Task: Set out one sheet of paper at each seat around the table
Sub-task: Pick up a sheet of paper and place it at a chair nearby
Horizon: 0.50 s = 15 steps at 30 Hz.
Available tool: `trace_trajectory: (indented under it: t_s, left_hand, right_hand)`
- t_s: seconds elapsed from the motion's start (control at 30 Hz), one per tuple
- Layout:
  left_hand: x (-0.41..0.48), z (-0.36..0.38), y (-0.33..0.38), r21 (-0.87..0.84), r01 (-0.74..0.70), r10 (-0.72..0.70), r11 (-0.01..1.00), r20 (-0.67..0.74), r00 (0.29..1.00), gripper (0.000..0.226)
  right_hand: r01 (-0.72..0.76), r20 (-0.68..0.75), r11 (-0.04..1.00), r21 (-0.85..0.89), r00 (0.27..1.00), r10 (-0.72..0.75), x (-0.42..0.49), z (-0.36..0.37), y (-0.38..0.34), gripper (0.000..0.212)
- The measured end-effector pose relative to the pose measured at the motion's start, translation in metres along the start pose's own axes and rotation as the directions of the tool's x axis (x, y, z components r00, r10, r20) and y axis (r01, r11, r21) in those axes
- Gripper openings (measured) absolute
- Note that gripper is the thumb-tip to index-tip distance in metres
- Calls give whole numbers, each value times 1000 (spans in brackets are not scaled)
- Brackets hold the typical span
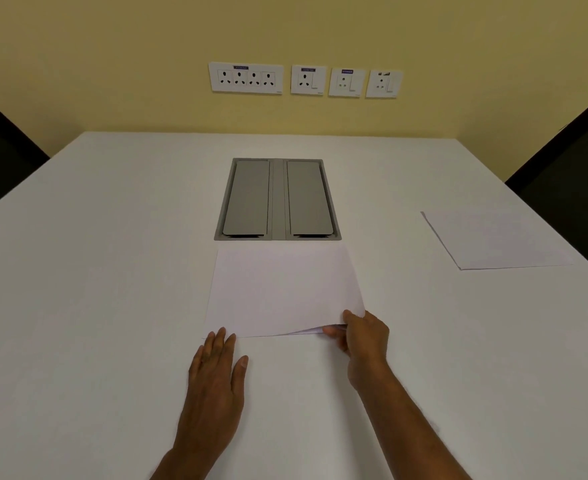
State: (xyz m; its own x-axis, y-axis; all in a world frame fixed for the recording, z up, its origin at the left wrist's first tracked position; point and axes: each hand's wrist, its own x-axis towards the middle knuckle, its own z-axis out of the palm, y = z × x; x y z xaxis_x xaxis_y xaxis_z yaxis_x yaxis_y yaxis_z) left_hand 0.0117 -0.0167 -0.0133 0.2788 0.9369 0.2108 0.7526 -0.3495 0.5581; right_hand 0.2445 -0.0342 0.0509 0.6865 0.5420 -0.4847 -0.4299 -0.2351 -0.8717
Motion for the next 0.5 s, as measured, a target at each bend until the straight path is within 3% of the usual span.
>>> trace_trajectory:
  t_s: [0.13, 0.23, 0.37, 0.5]
  left_hand:
    - [3, -6, 9, -120, 100, -111, 988, -87, 990, 54]
    - [9, -15, 21, -286, 169, -224, 943, -171, 959, 44]
    - [21, -33, 35, -550, 256, -435, 795, -222, 873, 33]
    - [31, -57, 44, -694, 326, -599, 642, -188, 778, 35]
  right_hand:
    - [-170, 62, 962, 213, 985, 160, -6, -10, -3, 17]
    - [-217, 107, 943, 252, 975, 196, -12, -20, -1, 18]
    - [-241, 137, 927, 287, 968, 210, -25, -31, -1, 15]
    - [-261, 153, 913, 314, 963, 223, -43, -37, -7, 13]
